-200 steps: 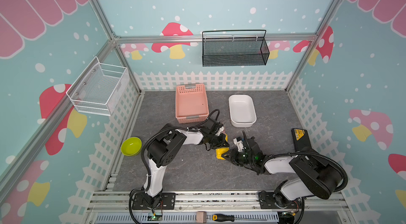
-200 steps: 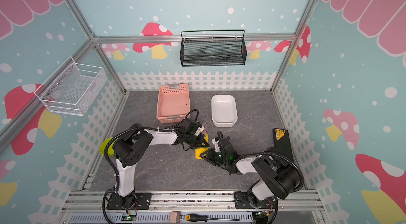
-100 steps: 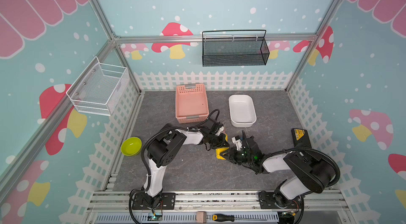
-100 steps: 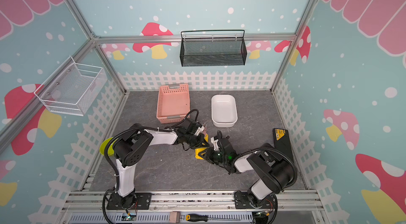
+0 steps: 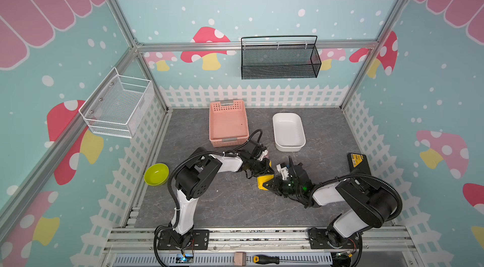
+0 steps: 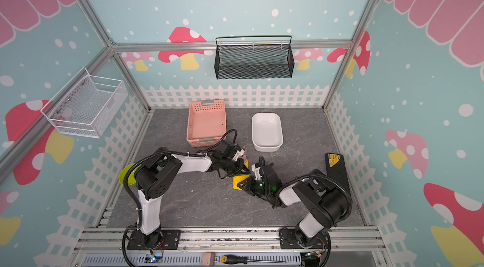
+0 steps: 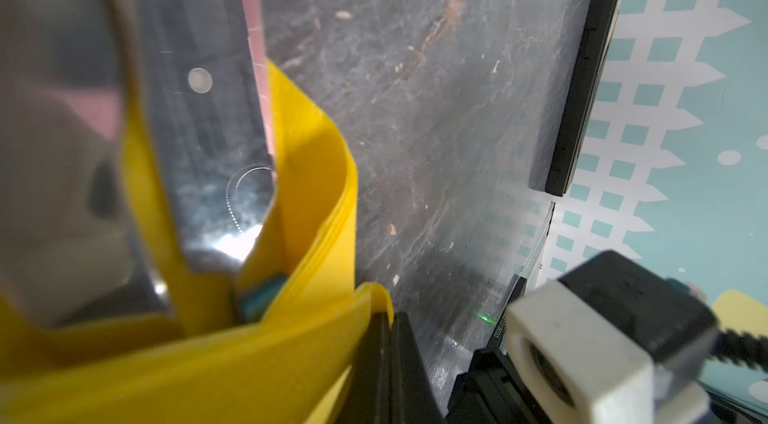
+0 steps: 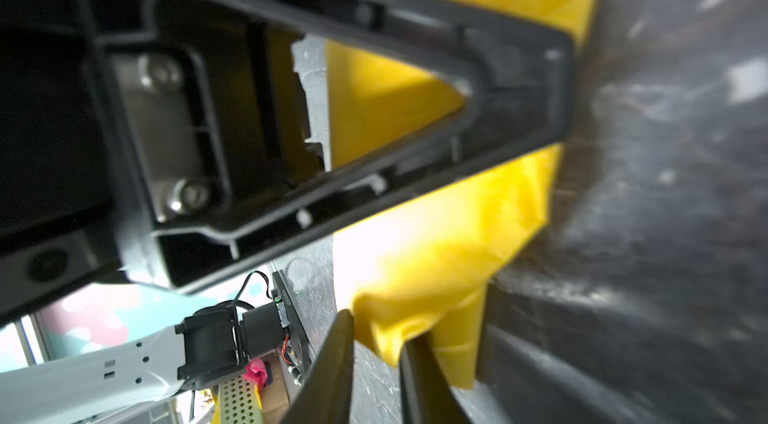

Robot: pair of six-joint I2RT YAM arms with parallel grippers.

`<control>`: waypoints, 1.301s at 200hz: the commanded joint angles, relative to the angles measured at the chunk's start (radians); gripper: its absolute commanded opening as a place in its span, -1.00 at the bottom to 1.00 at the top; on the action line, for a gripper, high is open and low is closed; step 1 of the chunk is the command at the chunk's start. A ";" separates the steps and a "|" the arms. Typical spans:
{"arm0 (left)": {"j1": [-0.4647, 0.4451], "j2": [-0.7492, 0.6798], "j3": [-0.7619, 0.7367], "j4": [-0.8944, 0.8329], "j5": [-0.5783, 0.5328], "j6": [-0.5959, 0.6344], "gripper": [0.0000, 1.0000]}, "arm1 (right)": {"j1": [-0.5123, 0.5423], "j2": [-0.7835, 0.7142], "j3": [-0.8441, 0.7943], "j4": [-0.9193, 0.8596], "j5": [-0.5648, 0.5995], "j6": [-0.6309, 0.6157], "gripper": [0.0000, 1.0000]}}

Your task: Place the utensils on the paper napkin and roll it up

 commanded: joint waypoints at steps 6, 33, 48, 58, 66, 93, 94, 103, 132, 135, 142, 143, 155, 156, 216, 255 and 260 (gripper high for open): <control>-0.009 -0.022 0.026 -0.002 -0.026 -0.008 -1.00 | -0.003 -0.047 -0.010 -0.089 0.025 -0.019 -0.47; -0.009 -0.014 0.010 0.029 -0.027 -0.028 -1.00 | -0.002 -0.127 -0.010 -0.187 0.049 -0.043 -0.43; -0.010 -0.012 0.008 0.034 -0.027 -0.033 -1.00 | -0.003 -0.182 -0.019 -0.247 0.082 -0.053 -0.41; -0.008 -0.013 0.008 0.033 -0.028 -0.032 -1.00 | -0.003 -0.213 -0.029 -0.280 0.100 -0.056 -0.42; -0.008 -0.014 0.009 0.033 -0.029 -0.033 -1.00 | -0.003 -0.232 -0.036 -0.296 0.113 -0.057 -0.43; -0.008 -0.019 0.005 0.044 -0.033 -0.041 -1.00 | -0.003 -0.255 -0.056 -0.301 0.120 -0.049 -0.60; -0.008 -0.019 0.004 0.044 -0.034 -0.041 -1.00 | -0.003 -0.254 -0.056 -0.302 0.119 -0.048 -0.61; -0.007 -0.019 0.003 0.049 -0.032 -0.045 -1.00 | -0.002 -0.249 -0.055 -0.301 0.117 -0.052 -0.69; -0.005 -0.017 0.000 0.054 -0.029 -0.047 -1.00 | -0.003 -0.204 -0.034 -0.270 0.088 -0.058 -0.92; -0.005 -0.018 0.000 0.054 -0.028 -0.048 -1.00 | -0.003 -0.199 -0.034 -0.264 0.084 -0.057 -0.93; -0.004 -0.018 -0.002 0.054 -0.027 -0.049 -1.00 | -0.003 -0.189 -0.033 -0.245 0.077 -0.054 -0.95; -0.005 -0.019 -0.001 0.054 -0.027 -0.049 -1.00 | -0.003 -0.187 -0.033 -0.241 0.076 -0.052 -0.95; -0.003 -0.020 -0.003 0.055 -0.027 -0.049 -1.00 | -0.003 -0.171 -0.030 -0.215 0.069 -0.049 -0.98; -0.003 -0.021 -0.003 0.054 -0.027 -0.048 -1.00 | -0.002 -0.170 -0.029 -0.214 0.068 -0.049 -0.98; 0.001 -0.024 -0.007 0.054 -0.021 -0.046 -1.00 | -0.003 -0.102 -0.001 -0.086 0.044 -0.018 -1.00; 0.004 -0.030 -0.017 0.061 -0.023 -0.049 -1.00 | -0.003 -0.050 0.016 -0.086 0.030 -0.025 -1.00; 0.004 -0.030 -0.018 0.061 -0.023 -0.049 -1.00 | -0.003 -0.042 0.017 -0.086 0.031 -0.027 -1.00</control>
